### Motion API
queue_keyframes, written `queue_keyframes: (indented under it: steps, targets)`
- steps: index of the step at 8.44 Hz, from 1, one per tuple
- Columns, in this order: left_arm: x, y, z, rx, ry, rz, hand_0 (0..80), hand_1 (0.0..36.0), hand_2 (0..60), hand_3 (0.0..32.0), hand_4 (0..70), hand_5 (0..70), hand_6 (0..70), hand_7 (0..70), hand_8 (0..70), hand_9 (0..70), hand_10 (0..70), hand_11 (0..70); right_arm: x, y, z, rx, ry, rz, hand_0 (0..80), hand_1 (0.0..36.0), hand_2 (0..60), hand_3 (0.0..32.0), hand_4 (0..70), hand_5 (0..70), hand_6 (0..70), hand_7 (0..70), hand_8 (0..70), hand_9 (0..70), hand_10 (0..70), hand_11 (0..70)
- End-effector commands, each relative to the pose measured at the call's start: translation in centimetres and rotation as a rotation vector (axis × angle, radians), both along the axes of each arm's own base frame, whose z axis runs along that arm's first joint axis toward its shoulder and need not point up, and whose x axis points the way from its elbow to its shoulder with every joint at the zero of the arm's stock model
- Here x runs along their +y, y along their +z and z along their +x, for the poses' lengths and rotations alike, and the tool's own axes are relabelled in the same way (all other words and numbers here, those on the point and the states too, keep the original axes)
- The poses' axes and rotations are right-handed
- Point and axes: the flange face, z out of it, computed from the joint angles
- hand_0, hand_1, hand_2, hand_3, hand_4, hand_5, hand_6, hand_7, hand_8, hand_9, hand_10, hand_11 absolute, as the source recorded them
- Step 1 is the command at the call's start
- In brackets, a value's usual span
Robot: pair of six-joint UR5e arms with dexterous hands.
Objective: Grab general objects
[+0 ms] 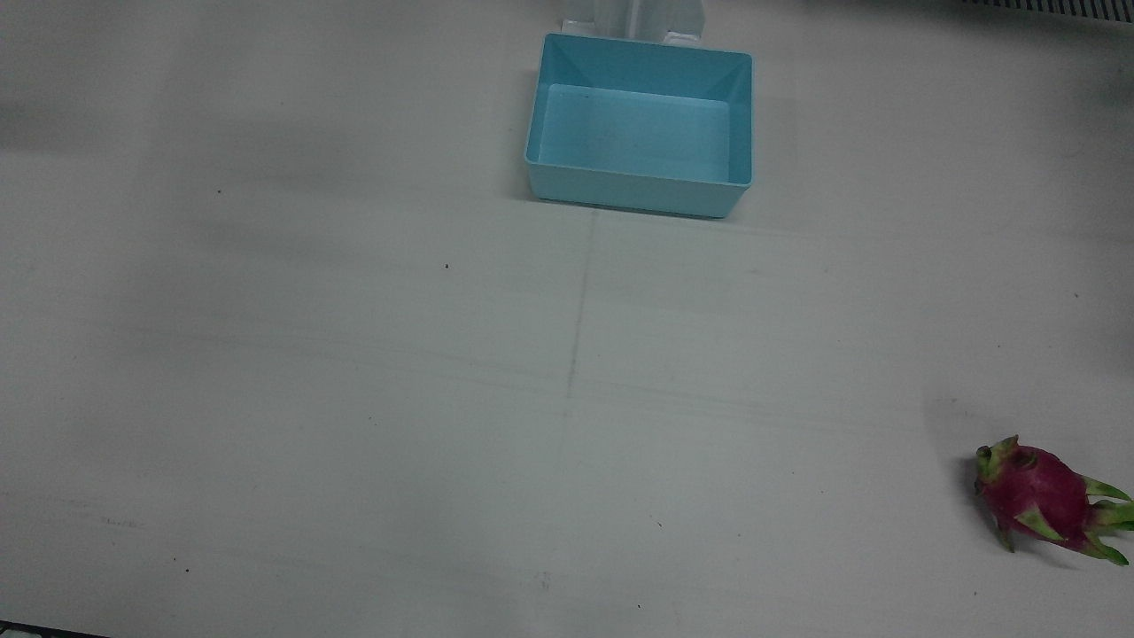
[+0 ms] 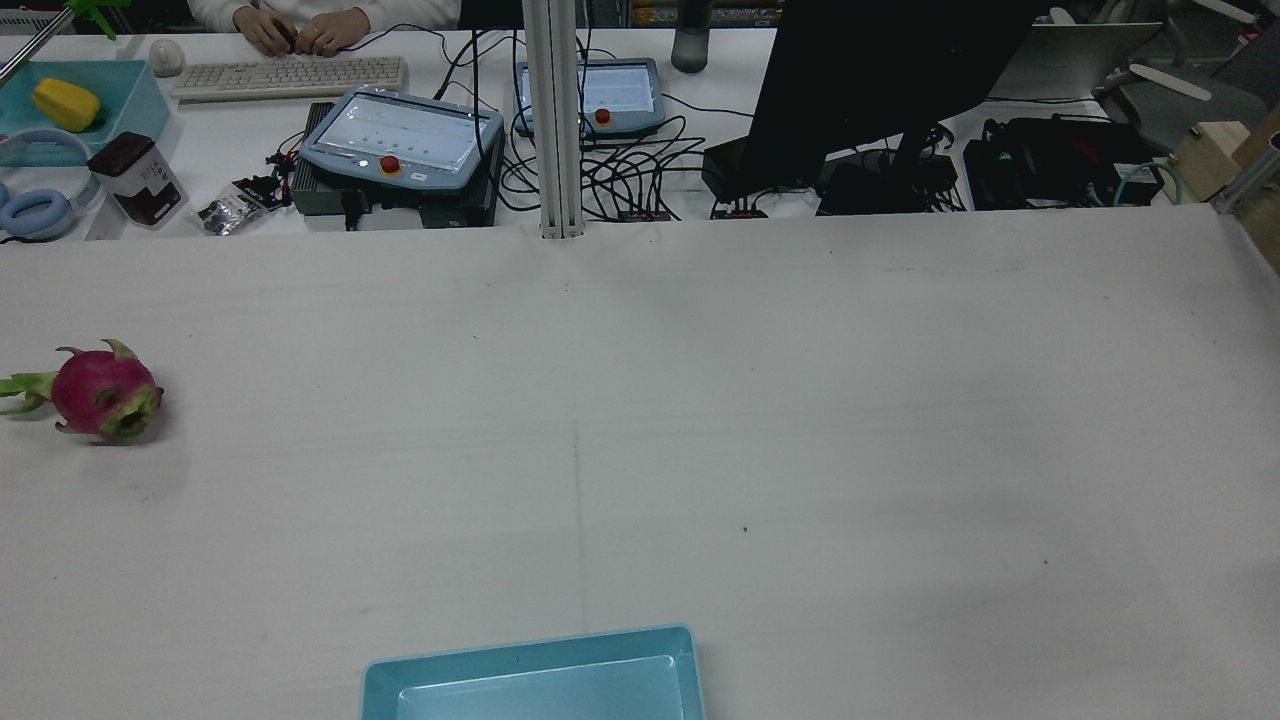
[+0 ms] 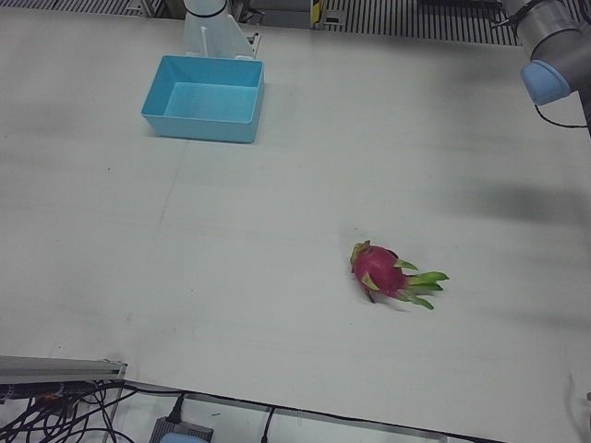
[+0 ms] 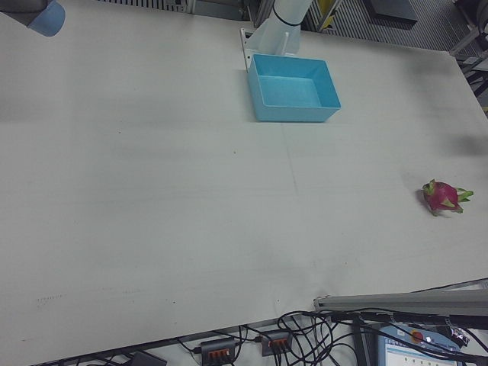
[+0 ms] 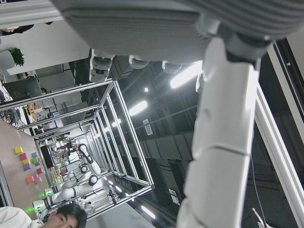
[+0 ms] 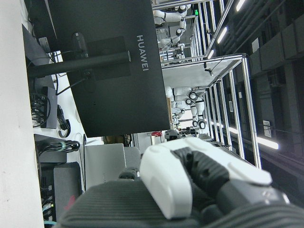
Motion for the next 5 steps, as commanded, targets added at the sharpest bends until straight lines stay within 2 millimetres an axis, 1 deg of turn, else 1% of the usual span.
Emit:
queue_keyframes:
  steps: [1, 2, 3, 4, 5]
  targets:
    - [0.2, -8.3, -0.2, -0.047, 0.004, 0.12, 61.5, 24.5, 1.1, 16.2, 6.9, 0.0, 2.0, 1.1, 0.0, 0.0, 5.7, 11.3, 0.0, 0.0, 0.0, 0.0, 0.001, 0.0, 0.0, 0.0, 0.0, 0.0, 0.0, 0.0, 0.0, 0.0, 0.0, 0.0, 0.0, 0.0]
    - [0.8, -12.2, -0.3, -0.079, 0.02, 0.158, 63.4, 25.8, 1.3, 17.0, 6.6, 0.0, 1.5, 0.8, 0.0, 0.0, 5.7, 11.3, 0.0, -0.1, 0.0, 0.0, 0.001, 0.002, 0.0, 0.0, 0.0, 0.0, 0.0, 0.0, 0.0, 0.0, 0.0, 0.0, 0.0, 0.0]
    - [0.8, -14.5, 0.3, -0.123, 0.02, 0.171, 74.0, 28.6, 1.2, 19.0, 7.6, 0.0, 2.9, 3.1, 0.0, 0.0, 5.3, 10.9, 0.0, -0.1, 0.0, 0.0, 0.001, 0.002, 0.0, 0.0, 0.0, 0.0, 0.0, 0.0, 0.0, 0.0, 0.0, 0.0, 0.0, 0.0]
    - [0.8, -15.1, 0.6, -0.173, 0.027, 0.162, 80.0, 30.8, 2.2, 16.4, 10.4, 0.0, 4.9, 6.8, 0.0, 0.0, 4.9, 10.6, 0.0, 0.0, 0.0, 0.0, 0.001, 0.0, 0.0, 0.0, 0.0, 0.0, 0.0, 0.0, 0.0, 0.0, 0.0, 0.0, 0.0, 0.0]
    - [-0.5, -17.4, 0.1, -0.199, 0.034, 0.164, 80.0, 32.8, 1.7, 15.6, 12.3, 0.0, 5.0, 7.3, 0.0, 0.0, 4.5, 10.3, 0.0, 0.0, -0.1, 0.0, -0.001, 0.002, 0.0, 0.0, 0.0, 0.0, 0.0, 0.0, 0.0, 0.0, 0.0, 0.0, 0.0, 0.0]
